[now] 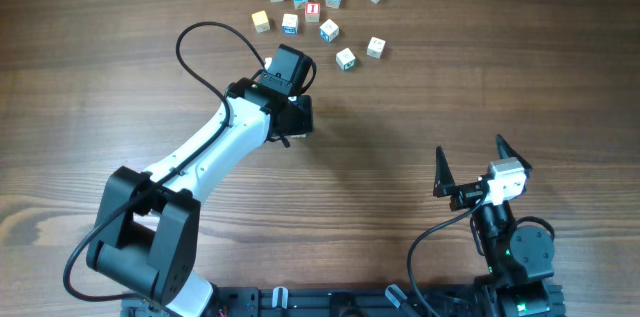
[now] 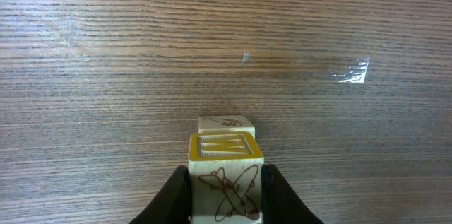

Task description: Form a tower

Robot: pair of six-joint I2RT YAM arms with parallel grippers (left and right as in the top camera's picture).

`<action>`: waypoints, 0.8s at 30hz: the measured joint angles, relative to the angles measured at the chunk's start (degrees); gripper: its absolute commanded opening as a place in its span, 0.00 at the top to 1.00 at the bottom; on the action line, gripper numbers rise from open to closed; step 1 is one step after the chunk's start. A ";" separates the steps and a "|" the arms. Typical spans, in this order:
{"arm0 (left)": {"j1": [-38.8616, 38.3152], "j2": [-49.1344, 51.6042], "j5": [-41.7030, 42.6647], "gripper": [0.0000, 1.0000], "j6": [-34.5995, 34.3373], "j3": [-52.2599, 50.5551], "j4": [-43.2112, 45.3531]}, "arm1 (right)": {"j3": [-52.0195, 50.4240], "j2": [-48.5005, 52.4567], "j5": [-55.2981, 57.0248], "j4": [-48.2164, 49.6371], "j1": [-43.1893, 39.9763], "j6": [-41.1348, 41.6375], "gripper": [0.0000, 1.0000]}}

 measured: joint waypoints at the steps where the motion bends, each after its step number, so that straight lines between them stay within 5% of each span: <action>1: 0.00 0.00 0.00 0.77 0.00 0.00 0.00 | 0.00 0.00 0.00 0.00 0.00 0.00 0.00; 22: 0.00 1.36 0.68 0.73 -0.04 -0.02 1.31 | 0.00 0.00 0.00 0.00 0.00 0.00 0.00; 24: 0.00 1.46 0.68 0.79 -0.02 -0.02 1.49 | 0.00 0.00 0.00 0.00 0.00 0.00 0.00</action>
